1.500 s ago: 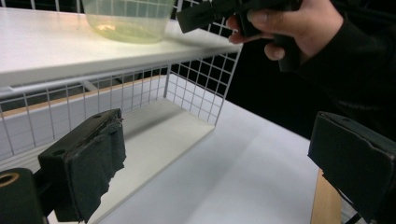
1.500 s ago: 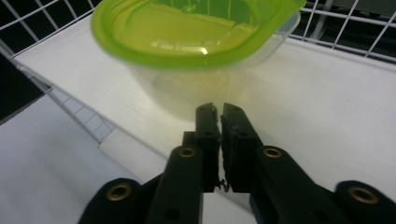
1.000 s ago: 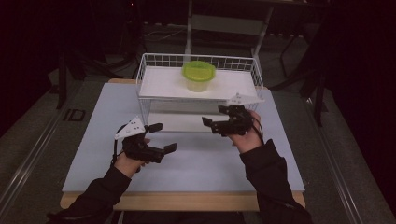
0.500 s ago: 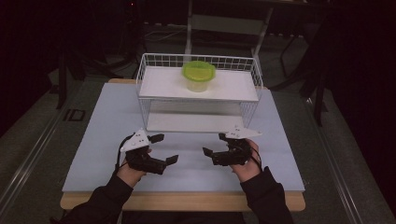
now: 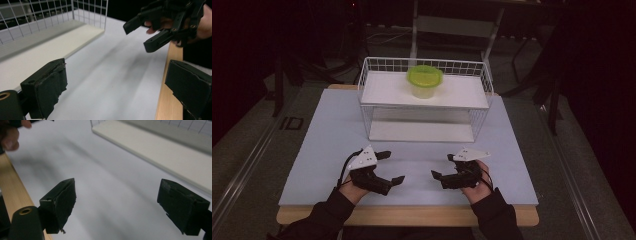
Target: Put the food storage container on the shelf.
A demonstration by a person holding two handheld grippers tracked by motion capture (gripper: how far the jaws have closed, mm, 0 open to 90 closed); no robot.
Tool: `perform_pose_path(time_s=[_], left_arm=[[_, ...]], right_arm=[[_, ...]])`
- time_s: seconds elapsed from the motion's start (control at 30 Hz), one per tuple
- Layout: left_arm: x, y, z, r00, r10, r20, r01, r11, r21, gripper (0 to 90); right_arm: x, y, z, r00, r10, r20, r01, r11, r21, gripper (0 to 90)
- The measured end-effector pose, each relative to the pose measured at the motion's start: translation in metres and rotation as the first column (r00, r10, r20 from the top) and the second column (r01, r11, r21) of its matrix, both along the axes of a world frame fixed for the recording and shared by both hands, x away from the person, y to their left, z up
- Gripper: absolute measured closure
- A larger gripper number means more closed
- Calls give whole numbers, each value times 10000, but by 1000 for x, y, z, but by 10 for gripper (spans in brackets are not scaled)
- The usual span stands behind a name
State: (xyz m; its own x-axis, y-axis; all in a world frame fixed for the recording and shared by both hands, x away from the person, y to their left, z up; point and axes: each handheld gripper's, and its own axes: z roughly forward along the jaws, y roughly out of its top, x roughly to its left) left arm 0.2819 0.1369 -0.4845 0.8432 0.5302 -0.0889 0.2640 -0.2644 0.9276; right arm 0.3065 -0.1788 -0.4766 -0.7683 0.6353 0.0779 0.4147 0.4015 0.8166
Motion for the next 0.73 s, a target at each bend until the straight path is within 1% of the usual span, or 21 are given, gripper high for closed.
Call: perform_pose_path(time_s=[0.07,0.1,0.13,0.17,0.27,0.37,0.47,0.6,0.73], left_arm=[[0,-2,-3,9999,-128,-87,129,9999,95,45],[0,-2,-4,9998,-164,-109,166,9997,176,46],[0,-3,-6,9997,-204,-135,207,9996,189,46],[0,-4,-7,9994,-284,-190,288,9993,238,46],[-1,-6,-8,9988,-450,-210,457,9984,331,46],[-2,-8,-9,9981,-587,-207,594,9976,366,46],[-2,-8,-9,9980,-598,-215,605,9976,327,46],[-1,-6,-8,9985,-489,-247,496,9984,281,46],[0,-4,-8,9990,-405,-208,409,9990,186,46]], right_arm=[[-1,-3,-4,10000,14,61,-12,9995,-307,150],[-1,-4,-6,10000,1,-22,-2,9994,-355,150],[-2,-7,-7,10000,-27,-75,25,9996,-292,150],[-2,-9,-8,9999,-74,-98,71,9994,-331,150],[-2,-16,-7,9996,-191,211,201,9986,-499,150],[-2,-23,-6,9992,-320,223,327,9989,-339,150],[1,-26,-7,9988,-384,298,396,9984,-408,150],[5,-26,-9,9988,-440,208,449,9979,-462,148],[5,-26,-10,9991,-400,162,406,9984,-405,147]])
